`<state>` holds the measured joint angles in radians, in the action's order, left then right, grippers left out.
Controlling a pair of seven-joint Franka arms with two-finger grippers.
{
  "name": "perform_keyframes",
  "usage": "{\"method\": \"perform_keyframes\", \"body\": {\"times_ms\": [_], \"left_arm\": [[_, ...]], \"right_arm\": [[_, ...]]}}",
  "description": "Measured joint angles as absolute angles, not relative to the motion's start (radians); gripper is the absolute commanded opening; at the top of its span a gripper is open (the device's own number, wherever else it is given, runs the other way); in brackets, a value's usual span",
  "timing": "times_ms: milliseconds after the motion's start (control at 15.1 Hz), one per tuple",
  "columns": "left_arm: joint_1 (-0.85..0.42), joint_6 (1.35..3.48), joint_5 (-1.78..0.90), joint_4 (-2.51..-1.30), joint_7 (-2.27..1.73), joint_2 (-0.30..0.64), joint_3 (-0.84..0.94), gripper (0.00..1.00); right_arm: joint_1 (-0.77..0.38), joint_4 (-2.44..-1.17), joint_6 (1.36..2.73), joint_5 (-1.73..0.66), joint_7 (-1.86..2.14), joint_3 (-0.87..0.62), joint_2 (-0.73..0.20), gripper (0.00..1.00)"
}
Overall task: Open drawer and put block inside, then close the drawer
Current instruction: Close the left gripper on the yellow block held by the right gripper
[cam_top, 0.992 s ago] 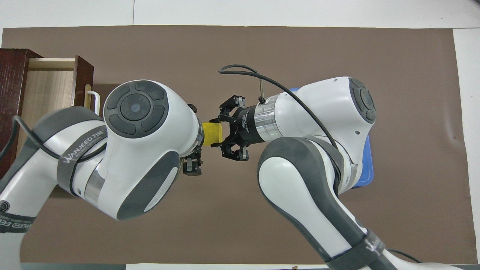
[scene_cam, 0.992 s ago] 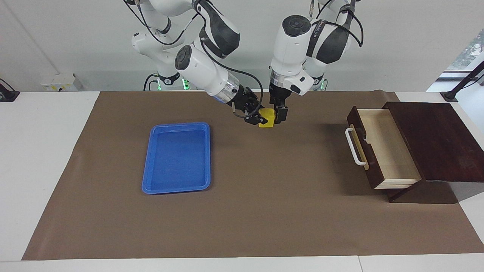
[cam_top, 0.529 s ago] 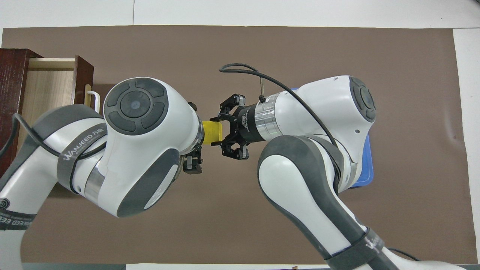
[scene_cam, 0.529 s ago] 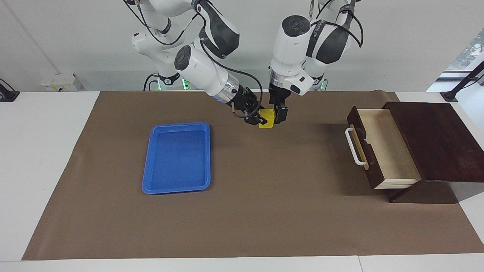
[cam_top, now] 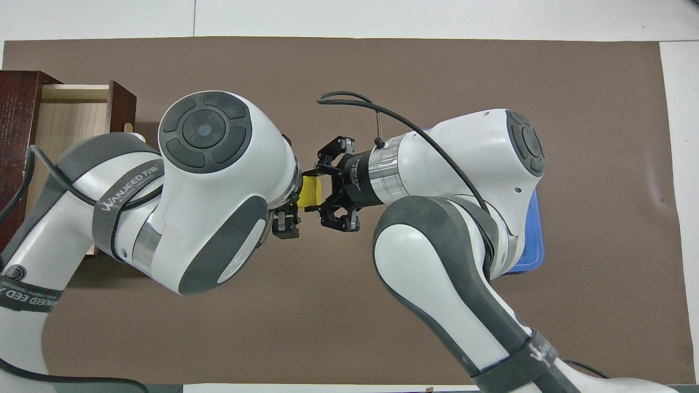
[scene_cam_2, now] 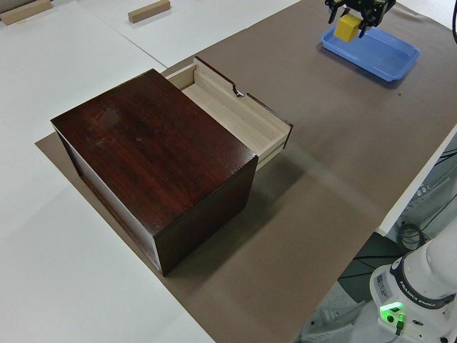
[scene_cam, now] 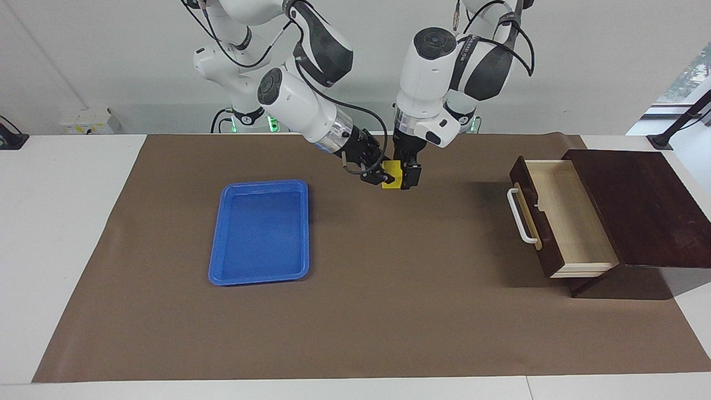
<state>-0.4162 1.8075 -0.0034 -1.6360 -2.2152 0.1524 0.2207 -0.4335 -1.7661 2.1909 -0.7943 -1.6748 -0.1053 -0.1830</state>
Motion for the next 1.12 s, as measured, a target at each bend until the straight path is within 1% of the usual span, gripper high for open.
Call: {"method": "perform_keyframes", "body": {"times_ms": [66, 132, 198, 265, 331, 397, 1124], "left_arm": [[-0.417, 1.808, -0.002, -1.636, -2.215, 0.155, 0.221, 0.9], [-0.419, 1.808, -0.002, -1.636, -2.215, 0.156, 0.221, 0.8], [-0.421, 1.808, 0.0, -1.636, -2.215, 0.156, 0.221, 0.66], [-0.424, 1.808, 0.001, -1.635, -2.215, 0.156, 0.221, 0.4], [-0.427, 1.808, 0.002, -1.635, -2.215, 0.156, 0.221, 0.01], [-0.428, 1.808, 0.004, -1.633, -2.215, 0.156, 0.221, 0.0], [-0.429, 1.808, 0.011, -1.627, -2.203, 0.157, 0.22, 0.0]], "right_arm": [[-0.434, -1.766, 2.191, -0.794, -1.675, -0.105, -0.183, 0.0], [-0.434, -1.766, 2.191, -0.795, -1.675, -0.105, -0.183, 0.0], [-0.434, -1.765, 2.191, -0.795, -1.675, -0.105, -0.183, 0.0], [-0.434, -1.765, 2.191, -0.795, -1.675, -0.105, -0.183, 0.0], [-0.434, -1.765, 2.191, -0.795, -1.675, -0.105, -0.184, 0.0], [-0.434, -1.765, 2.19, -0.795, -1.675, -0.105, -0.184, 0.0], [-0.433, -1.762, 2.189, -0.797, -1.675, -0.104, -0.185, 0.0]]}}
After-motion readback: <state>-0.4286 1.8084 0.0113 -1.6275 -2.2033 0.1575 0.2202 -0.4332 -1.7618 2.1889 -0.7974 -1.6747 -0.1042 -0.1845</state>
